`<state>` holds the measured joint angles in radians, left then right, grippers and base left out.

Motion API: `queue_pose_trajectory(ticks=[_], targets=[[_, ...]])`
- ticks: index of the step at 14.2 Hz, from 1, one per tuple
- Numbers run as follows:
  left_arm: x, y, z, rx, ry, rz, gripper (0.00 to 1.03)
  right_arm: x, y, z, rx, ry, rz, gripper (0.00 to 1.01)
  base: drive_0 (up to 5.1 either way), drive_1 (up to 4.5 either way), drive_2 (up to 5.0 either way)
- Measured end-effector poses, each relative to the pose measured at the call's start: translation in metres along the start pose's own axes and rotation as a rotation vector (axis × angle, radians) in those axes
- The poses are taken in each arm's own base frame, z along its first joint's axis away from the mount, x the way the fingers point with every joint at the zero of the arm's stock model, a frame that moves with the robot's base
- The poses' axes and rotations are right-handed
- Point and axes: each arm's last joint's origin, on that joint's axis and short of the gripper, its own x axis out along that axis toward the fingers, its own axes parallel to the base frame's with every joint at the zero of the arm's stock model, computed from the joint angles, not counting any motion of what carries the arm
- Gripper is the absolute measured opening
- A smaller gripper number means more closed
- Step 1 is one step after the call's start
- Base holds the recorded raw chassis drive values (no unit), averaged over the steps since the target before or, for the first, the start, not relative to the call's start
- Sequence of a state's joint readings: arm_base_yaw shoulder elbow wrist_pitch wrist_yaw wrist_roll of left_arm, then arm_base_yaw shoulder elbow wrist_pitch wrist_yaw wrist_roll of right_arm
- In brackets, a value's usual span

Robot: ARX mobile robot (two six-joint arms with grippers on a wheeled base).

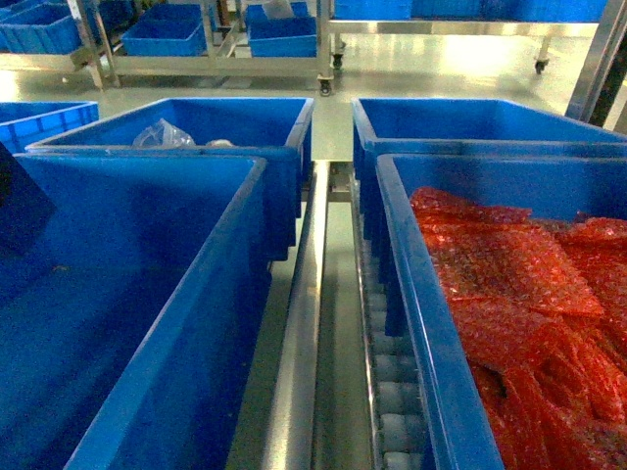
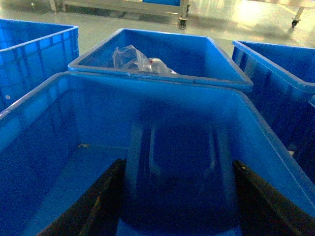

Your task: Pick blue part to blue bin on bottom shelf

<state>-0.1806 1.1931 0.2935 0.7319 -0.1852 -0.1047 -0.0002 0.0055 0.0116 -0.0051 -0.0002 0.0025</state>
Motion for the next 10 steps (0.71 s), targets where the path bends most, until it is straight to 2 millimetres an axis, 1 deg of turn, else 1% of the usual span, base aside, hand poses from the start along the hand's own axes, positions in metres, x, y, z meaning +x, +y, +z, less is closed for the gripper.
queue_pose_trajectory(ticks=[1,2,3,6,7,8,10], targets=[[0.000,0.000,0.000,0.000,0.002,0.001,0.72,0.000,0.000,0.000,0.000,0.000,0.000,0.98,0.0,0.00,0.0],[0.000,0.000,0.000,0.000,0.001,0.002,0.87,0.000,0.000,0.000,0.000,0.000,0.000,0.98,0.0,0.00,0.0],[0.000,0.000,0.000,0.000,0.002,0.003,0.99,0.000,0.000,0.000,0.000,0.000,0.000,0.98,0.0,0.00,0.0],[0.000,0.000,0.001,0.002,-0.008,0.001,0.98,0.000,0.000,0.000,0.000,0.000,0.000,0.98,0.0,0.00,0.0],[-0.002,0.003,0.002,0.016,-0.114,-0.013,0.86,0.000,0.000,0.000,0.000,0.000,0.000,0.98,0.0,0.00,0.0],[-0.012,0.008,-0.002,0.038,-0.148,-0.016,0.73,0.000,0.000,0.000,0.000,0.000,0.000,0.98,0.0,0.00,0.0],[-0.028,0.017,-0.007,0.057,-0.152,-0.008,0.48,0.000,0.000,0.000,0.000,0.000,0.000,0.98,0.0,0.00,0.0]])
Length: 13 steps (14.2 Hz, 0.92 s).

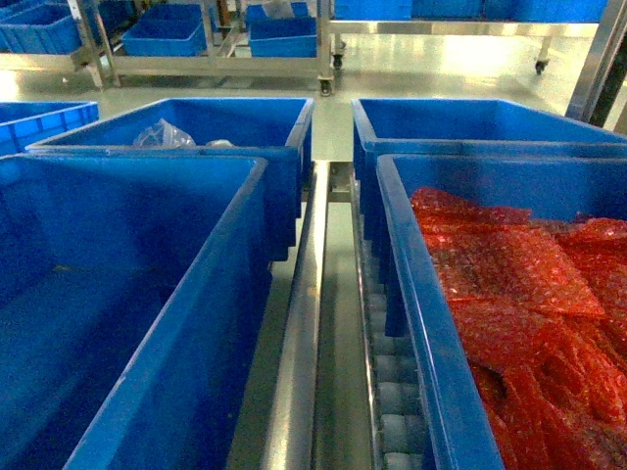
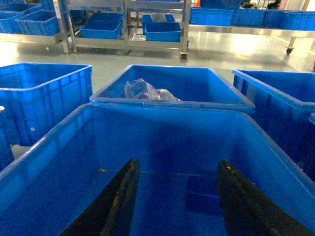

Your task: Pick blue part to blue bin on bottom shelf

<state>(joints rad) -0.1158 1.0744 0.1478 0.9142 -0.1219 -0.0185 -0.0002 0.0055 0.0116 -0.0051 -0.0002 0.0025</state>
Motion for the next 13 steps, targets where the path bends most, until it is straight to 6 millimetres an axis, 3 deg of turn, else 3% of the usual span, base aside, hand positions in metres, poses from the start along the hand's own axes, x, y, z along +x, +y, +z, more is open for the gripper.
queue_pose_trajectory(ticks=[3,4,13], targets=[[-0.020,0.007,-0.016,0.002,0.025,-0.003,0.08,0.000,0.000,0.000,0.000,0.000,0.000,0.98,0.0,0.00,0.0],[-0.025,0.015,-0.015,0.001,0.019,-0.014,0.02,0.000,0.000,0.000,0.000,0.000,0.000,0.98,0.0,0.00,0.0],[-0.058,0.018,-0.006,0.000,-0.019,-0.006,0.02,0.000,0.000,0.000,0.000,0.000,0.000,0.98,0.0,0.00,0.0]])
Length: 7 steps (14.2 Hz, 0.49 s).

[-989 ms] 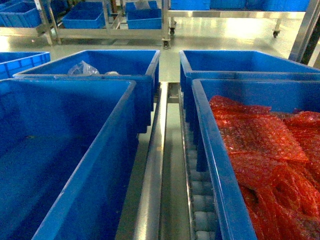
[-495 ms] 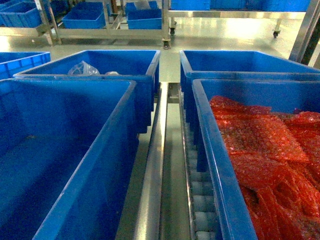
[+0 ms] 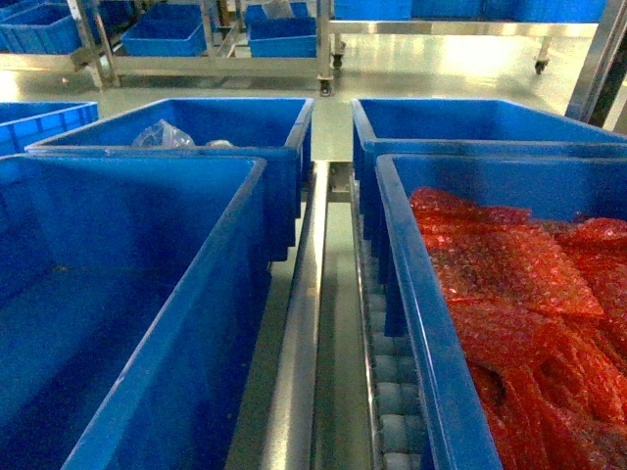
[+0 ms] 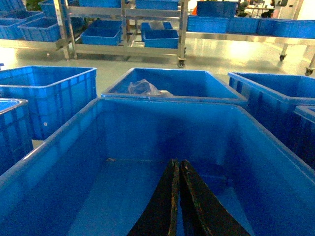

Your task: Pick blue part to blue bin on bottom shelf

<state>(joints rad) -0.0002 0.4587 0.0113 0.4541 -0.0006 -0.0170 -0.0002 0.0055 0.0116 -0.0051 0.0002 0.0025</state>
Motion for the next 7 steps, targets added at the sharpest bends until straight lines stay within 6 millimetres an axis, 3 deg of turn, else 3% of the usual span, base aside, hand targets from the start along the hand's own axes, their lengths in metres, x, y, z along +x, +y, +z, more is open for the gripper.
queue_pose_trajectory(ticks=[7], targets=[[-0.015,0.000,0.001,0.000,-0.006,0.000,0.02,0.000,0.000,0.000,0.000,0.000,0.000,0.98,0.0,0.00,0.0]])
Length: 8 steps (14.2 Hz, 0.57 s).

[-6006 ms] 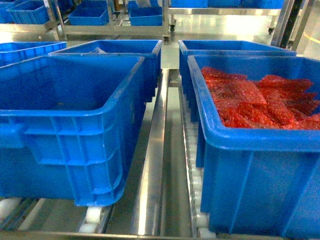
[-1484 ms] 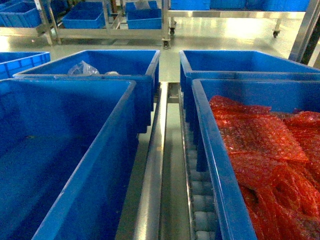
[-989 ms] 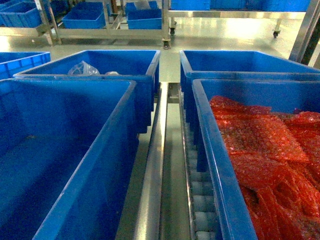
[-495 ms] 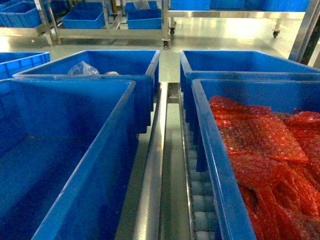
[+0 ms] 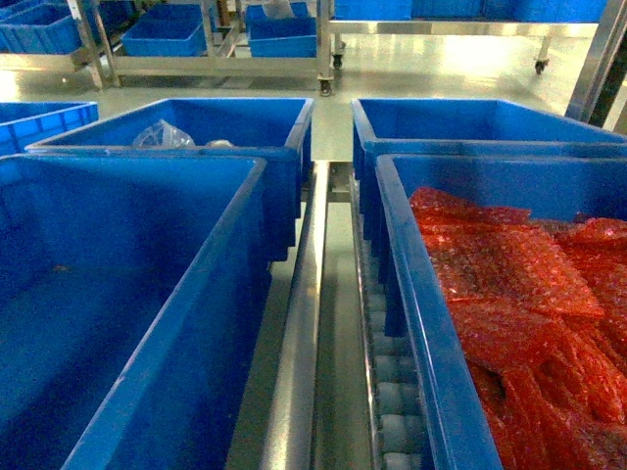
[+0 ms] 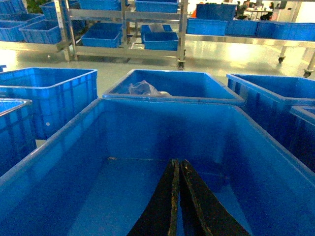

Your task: Pick blue part to blue bin on bottom shelf

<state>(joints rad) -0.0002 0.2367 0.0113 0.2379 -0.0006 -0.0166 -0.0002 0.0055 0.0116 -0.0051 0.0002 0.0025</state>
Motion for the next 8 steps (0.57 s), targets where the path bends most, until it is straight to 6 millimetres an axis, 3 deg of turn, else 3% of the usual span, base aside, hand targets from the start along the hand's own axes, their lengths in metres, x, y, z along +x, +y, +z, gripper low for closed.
queue_pose_trajectory(ticks=[8], targets=[[-0.015,0.000,-0.004,0.002,0.018,0.000,0.02,0.000,0.000,0.000,0.000,0.000,-0.001,0.98,0.0,0.00,0.0]])
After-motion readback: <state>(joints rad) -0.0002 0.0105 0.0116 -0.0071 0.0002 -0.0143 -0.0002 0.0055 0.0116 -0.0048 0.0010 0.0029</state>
